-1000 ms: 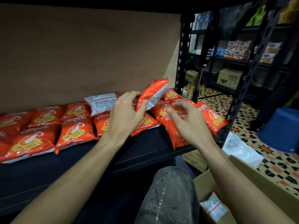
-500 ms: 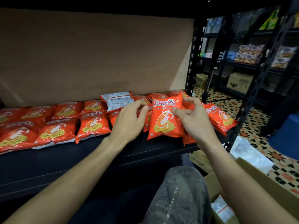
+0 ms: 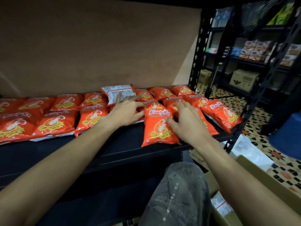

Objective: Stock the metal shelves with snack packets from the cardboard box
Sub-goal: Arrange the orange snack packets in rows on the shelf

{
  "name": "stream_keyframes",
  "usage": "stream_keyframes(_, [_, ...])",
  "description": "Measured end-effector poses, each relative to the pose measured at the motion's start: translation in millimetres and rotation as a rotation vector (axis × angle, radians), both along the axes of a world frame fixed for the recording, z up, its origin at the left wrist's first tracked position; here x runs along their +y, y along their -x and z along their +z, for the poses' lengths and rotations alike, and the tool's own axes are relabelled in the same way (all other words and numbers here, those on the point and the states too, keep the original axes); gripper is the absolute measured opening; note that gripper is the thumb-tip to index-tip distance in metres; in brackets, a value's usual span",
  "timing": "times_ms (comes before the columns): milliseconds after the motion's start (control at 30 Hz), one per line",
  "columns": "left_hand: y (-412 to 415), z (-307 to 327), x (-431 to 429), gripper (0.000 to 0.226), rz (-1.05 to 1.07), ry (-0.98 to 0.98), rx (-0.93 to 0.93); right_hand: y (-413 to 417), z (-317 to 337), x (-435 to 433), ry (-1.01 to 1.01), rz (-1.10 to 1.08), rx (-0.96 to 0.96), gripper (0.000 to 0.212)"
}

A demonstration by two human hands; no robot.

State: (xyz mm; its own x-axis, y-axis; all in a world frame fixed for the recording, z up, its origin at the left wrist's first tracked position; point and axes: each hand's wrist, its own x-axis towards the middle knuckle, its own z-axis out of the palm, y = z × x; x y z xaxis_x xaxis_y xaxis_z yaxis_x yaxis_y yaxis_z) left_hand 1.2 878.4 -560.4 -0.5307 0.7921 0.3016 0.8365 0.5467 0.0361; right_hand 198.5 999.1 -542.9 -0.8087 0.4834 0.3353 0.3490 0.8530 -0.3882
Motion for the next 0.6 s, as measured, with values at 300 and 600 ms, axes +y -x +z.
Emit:
stream_keyframes(300, [6, -5, 4, 0.042, 0.009, -0.037, -0.033, -5, -19, -27, -0.118, 0.064, -0.081, 0.066])
stream_keyframes(600, [11, -7, 6, 0.046, 0.019, -0.030, -0.037, -15, -23, -25, -0.221, 0.099, -0.238, 0.061])
